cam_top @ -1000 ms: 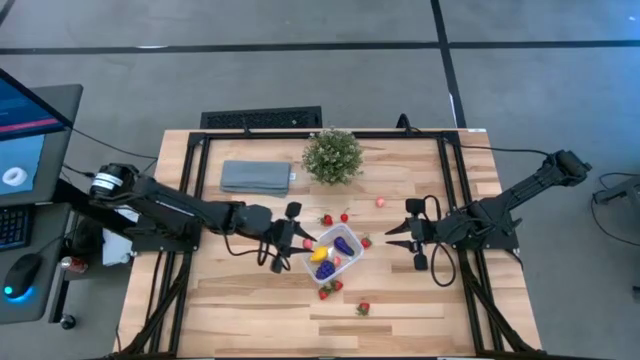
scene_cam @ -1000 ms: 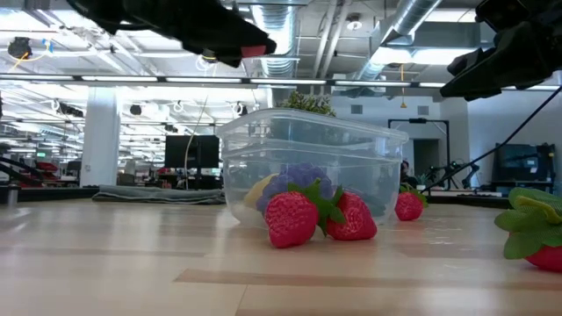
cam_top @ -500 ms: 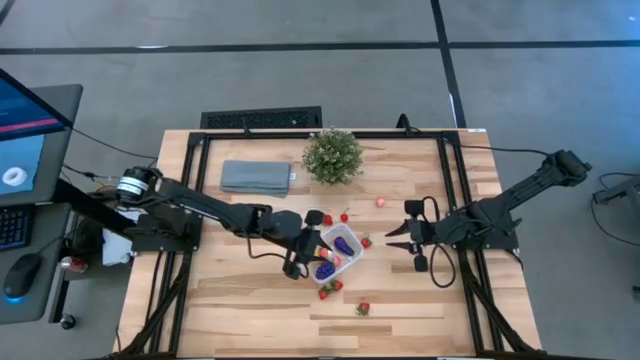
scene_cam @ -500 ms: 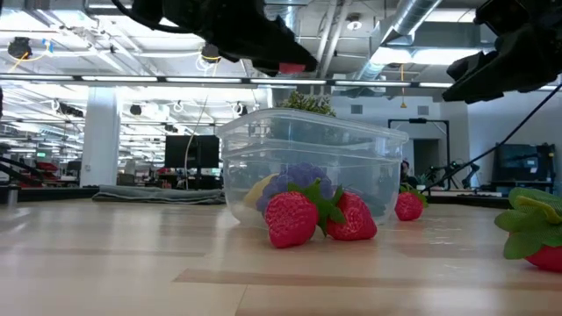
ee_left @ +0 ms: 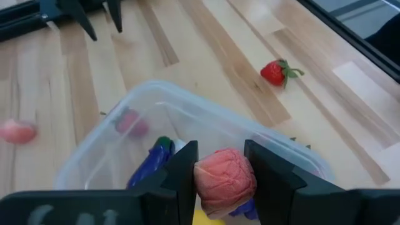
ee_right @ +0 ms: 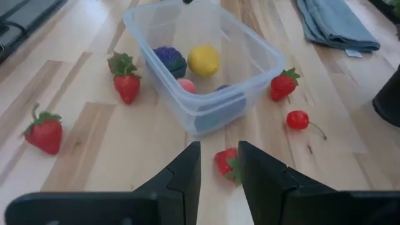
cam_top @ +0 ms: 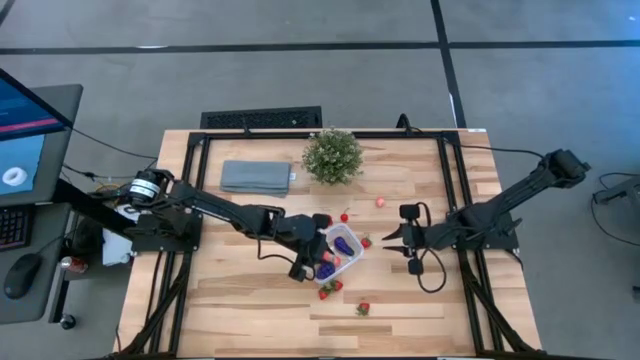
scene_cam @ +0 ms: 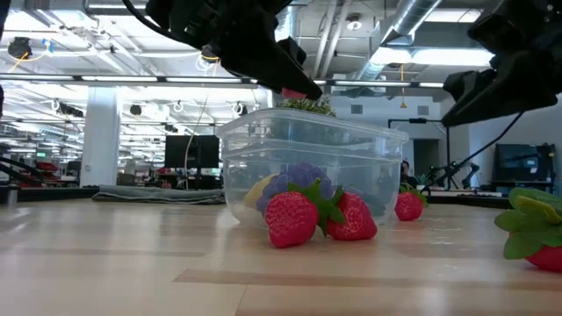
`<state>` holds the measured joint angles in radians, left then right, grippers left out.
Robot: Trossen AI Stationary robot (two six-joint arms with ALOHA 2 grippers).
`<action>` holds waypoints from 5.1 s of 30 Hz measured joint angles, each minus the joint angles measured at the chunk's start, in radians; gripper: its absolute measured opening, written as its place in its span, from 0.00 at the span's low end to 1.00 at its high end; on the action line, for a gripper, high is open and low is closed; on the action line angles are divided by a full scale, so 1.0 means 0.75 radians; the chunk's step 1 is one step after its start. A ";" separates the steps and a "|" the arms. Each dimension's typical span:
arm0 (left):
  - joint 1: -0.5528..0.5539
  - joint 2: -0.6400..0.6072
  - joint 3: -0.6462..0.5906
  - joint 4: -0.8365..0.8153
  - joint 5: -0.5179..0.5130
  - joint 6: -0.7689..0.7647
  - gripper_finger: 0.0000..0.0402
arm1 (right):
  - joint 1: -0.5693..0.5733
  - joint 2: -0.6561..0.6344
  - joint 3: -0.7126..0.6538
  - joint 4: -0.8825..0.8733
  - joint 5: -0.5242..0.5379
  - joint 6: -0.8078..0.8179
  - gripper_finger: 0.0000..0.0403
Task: Pick and placing Produce into tupperware
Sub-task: Put the left peach into the transparent bin, then put the peach into the transparent bin
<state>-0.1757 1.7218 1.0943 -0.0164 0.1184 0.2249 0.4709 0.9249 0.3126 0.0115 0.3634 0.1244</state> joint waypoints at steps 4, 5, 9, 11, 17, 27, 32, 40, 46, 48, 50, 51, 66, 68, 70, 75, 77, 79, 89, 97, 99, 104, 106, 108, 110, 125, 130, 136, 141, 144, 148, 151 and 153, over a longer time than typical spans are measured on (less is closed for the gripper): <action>0.003 0.000 0.000 -0.022 -0.001 -0.010 0.28 | 0.000 0.033 0.000 0.026 0.000 0.000 0.32; 0.005 0.000 0.000 -0.030 -0.001 -0.013 0.28 | 0.000 0.042 0.000 0.036 0.000 0.000 0.32; 0.005 0.000 0.000 -0.029 -0.016 -0.041 0.30 | 0.000 0.062 0.000 0.042 0.001 0.000 0.32; 0.005 0.000 0.000 -0.033 -0.033 -0.050 0.32 | 0.000 0.062 0.000 0.047 0.001 0.000 0.32; 0.005 0.000 0.000 -0.036 -0.069 -0.065 0.41 | 0.000 0.061 0.000 0.059 0.001 0.000 0.32; 0.005 -0.006 -0.001 -0.066 -0.069 -0.039 0.55 | -0.005 0.061 0.000 0.019 0.004 -0.002 0.32; 0.005 -0.048 -0.003 -0.164 -0.069 -0.054 0.56 | -0.030 0.061 0.000 -0.149 0.065 0.076 0.32; -0.011 -0.189 -0.002 -0.332 -0.095 -0.103 0.56 | -0.025 0.058 -0.002 -0.266 0.195 0.164 0.32; -0.070 -0.301 -0.054 -0.451 -0.225 -0.199 0.56 | -0.026 0.058 -0.001 -0.399 0.320 0.291 0.32; -0.098 -0.354 -0.113 -0.452 -0.276 -0.232 0.56 | -0.026 0.058 -0.001 -0.440 0.364 0.344 0.32; -0.126 -0.420 -0.190 -0.431 -0.350 -0.279 0.56 | -0.026 0.058 -0.001 -0.472 0.401 0.387 0.32; -0.140 -0.456 -0.233 -0.432 -0.393 -0.307 0.56 | -0.026 0.058 -0.002 -0.476 0.424 0.402 0.32; -0.328 -0.940 -1.023 0.350 -0.809 -0.446 0.56 | -0.117 0.057 -0.293 -0.019 0.509 0.637 0.34; -0.336 -0.948 -1.063 0.414 -0.812 -0.455 0.56 | -0.141 0.057 -0.301 0.013 0.509 0.632 0.37; -0.338 -0.947 -1.089 0.426 -0.823 -0.458 0.56 | -0.169 0.057 -0.301 0.029 0.507 0.631 0.41; -0.341 -0.943 -1.111 0.435 -0.833 -0.470 0.56 | -0.258 0.057 -0.301 0.039 0.492 0.618 0.54; -0.341 -0.942 -1.120 0.433 -0.834 -0.470 0.56 | -0.296 0.057 -0.301 0.063 0.474 0.590 0.59; -0.341 -0.942 -1.120 0.436 -0.835 -0.470 0.56 | -0.340 0.057 -0.301 0.104 0.431 0.544 0.62; -0.343 -0.942 -1.120 0.440 -0.837 -0.484 0.56 | -0.588 0.058 -0.301 0.297 0.172 0.306 0.64; -0.343 -0.942 -1.119 0.495 -0.837 -0.479 0.56 | -0.771 0.060 -0.301 0.352 -0.020 0.272 0.64; -0.343 -0.942 -1.119 0.500 -0.837 -0.479 0.56 | -0.812 0.060 -0.301 0.356 -0.069 0.272 0.64; -0.343 -0.942 -1.119 0.500 -0.837 -0.480 0.56 | -0.888 0.060 -0.301 0.356 -0.151 0.257 0.64; -0.343 -0.942 -1.119 0.500 -0.837 -0.485 0.56 | -0.906 0.060 -0.301 0.356 -0.174 0.251 0.64; -0.343 -0.942 -1.119 0.500 -0.837 -0.486 0.56 | -0.919 0.060 -0.301 0.356 -0.192 0.243 0.64; -0.343 -0.942 -1.119 0.500 -0.837 -0.487 0.56 | -0.926 0.060 -0.301 0.356 -0.205 0.242 0.64; -0.343 -0.942 -1.118 0.500 -0.839 -0.495 0.56 | -0.851 0.147 -0.300 0.479 -0.207 0.203 0.64; -0.343 -0.942 -1.118 0.499 -0.834 -0.505 0.56 | -0.797 0.268 -0.300 0.539 -0.124 0.199 0.64; -0.344 -0.941 -1.118 0.494 -0.831 -0.504 0.56 | -0.817 0.421 -0.300 0.710 -0.115 0.169 0.64; -0.344 -0.941 -1.118 0.494 -0.831 -0.505 0.56 | -0.859 0.558 -0.299 0.822 -0.142 0.158 0.64; -0.343 -0.941 -1.118 0.494 -0.831 -0.505 0.56 | -0.876 0.636 -0.298 0.900 -0.162 0.152 0.64; -0.344 -0.941 -1.118 0.494 -0.831 -0.505 0.56 | -0.894 0.734 -0.295 0.996 -0.174 0.149 0.64; -0.343 -0.941 -1.118 0.493 -0.831 -0.505 0.56 | -0.894 0.795 -0.276 1.007 -0.174 0.147 0.64; -0.344 -0.941 -1.118 0.493 -0.831 -0.505 0.56 | -0.893 0.831 -0.257 1.019 -0.168 0.146 0.64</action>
<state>-0.4335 1.0157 0.2558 0.3531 -0.5045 -0.1535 -0.1989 1.5480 0.1201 0.7759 0.2374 0.2337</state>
